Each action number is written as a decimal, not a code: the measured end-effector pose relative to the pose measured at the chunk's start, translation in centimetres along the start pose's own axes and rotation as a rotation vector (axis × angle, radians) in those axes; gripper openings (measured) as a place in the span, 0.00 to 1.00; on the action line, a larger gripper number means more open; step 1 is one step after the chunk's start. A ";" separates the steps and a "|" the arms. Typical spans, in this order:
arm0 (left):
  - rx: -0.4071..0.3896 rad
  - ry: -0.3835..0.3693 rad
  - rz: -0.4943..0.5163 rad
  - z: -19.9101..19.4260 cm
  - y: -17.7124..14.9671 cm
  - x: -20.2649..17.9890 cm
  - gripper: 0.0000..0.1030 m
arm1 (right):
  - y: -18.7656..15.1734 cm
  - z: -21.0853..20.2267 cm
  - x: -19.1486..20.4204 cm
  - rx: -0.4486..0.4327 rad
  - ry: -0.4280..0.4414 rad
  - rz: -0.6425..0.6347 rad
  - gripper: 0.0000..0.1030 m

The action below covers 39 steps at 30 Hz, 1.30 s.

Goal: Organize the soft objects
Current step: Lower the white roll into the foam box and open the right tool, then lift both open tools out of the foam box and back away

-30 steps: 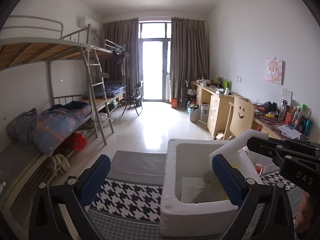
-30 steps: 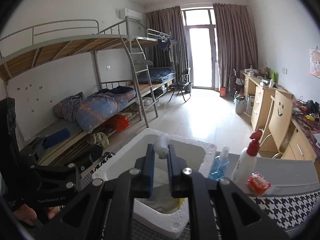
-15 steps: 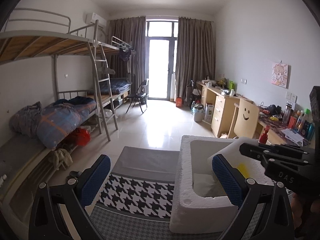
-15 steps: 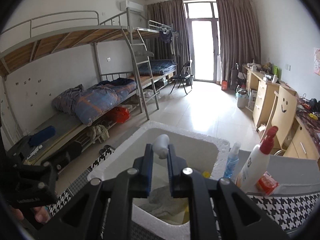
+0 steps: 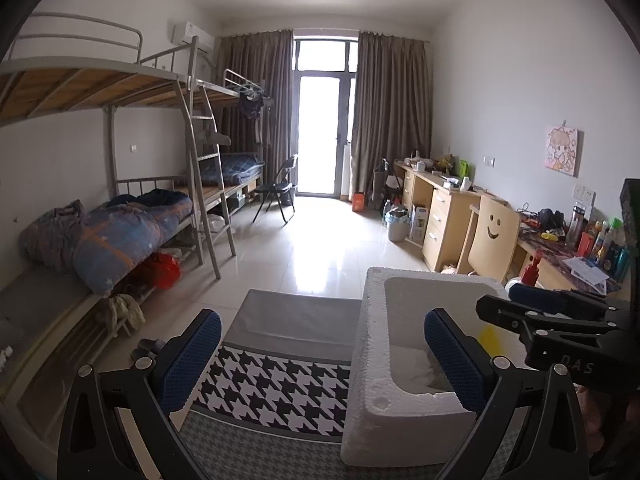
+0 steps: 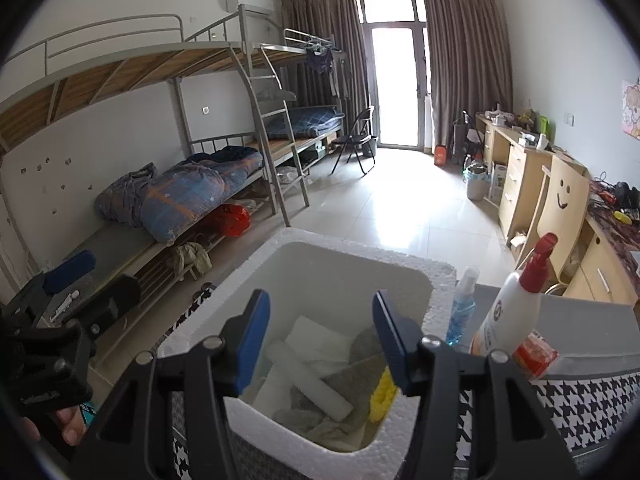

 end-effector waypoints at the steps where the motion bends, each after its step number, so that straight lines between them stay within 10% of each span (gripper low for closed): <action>1: 0.000 -0.001 0.002 -0.1 -0.1 -0.1 0.99 | 0.0 -0.2 0.1 -0.005 -0.002 -0.001 0.59; 10: -0.002 -0.018 0.007 -0.6 -0.1 -0.5 0.99 | -0.2 -2.3 -0.4 -0.054 -0.015 0.010 0.89; 39: -0.068 -0.091 0.039 -5.4 -0.1 -3.0 0.99 | -3.0 -8.5 -1.3 -0.149 -0.061 0.037 0.93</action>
Point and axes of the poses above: each gripper's, at about its wrist camera, not at the fingertips, and z roughly the way its jaws point, x to its left, y to its top, the point moved 1 cm from there along z, roughly the way its jaws point
